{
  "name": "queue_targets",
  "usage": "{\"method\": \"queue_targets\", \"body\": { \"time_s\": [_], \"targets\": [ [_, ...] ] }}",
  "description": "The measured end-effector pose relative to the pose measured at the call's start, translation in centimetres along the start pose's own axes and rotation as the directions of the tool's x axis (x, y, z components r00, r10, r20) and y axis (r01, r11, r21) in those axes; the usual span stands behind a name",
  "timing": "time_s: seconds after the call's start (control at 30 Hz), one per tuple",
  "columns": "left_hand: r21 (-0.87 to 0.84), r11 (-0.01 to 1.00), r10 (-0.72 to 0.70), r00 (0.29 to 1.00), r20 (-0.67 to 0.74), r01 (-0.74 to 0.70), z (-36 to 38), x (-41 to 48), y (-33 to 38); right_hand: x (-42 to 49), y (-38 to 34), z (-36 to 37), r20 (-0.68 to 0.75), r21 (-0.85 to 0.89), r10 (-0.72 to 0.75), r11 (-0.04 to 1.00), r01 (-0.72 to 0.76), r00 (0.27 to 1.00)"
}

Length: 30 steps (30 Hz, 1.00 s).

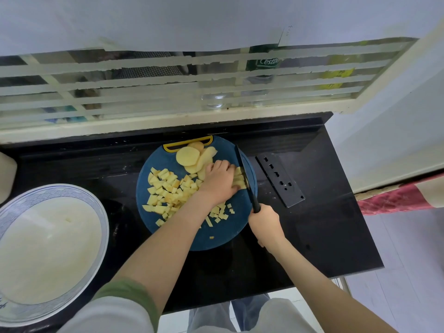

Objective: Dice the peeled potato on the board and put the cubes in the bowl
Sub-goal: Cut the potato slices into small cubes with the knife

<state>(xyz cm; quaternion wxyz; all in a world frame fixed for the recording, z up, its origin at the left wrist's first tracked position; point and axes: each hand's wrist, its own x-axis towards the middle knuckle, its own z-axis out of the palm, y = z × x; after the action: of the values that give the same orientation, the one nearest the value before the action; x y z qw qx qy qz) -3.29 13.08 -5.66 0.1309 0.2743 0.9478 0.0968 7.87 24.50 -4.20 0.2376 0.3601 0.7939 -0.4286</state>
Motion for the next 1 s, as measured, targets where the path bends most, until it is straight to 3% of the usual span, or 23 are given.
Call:
{"method": "queue_targets", "body": {
  "time_s": [0.4, 0.7, 1.0],
  "targets": [
    [0.014, 1.0, 0.025, 0.999, 0.03, -0.025, 0.3, 0.2, -0.4, 0.8, -0.1, 0.8, -0.026, 0.01, 0.023, 1.0, -0.023, 0.999],
    [0.016, 0.999, 0.027, 0.998, 0.05, -0.028, 0.2, 0.1, -0.4, 1.3, -1.9, 0.5, 0.009, 0.172, 0.019, 0.985, -0.02, 1.0],
    [-0.09, 0.991, -0.094, 0.996, 0.006, 0.094, -0.1, -1.3, -0.8, -0.9, -0.8, 0.4, -0.036, 0.153, -0.04, 0.987, 0.045, 0.999]
  ]
}}
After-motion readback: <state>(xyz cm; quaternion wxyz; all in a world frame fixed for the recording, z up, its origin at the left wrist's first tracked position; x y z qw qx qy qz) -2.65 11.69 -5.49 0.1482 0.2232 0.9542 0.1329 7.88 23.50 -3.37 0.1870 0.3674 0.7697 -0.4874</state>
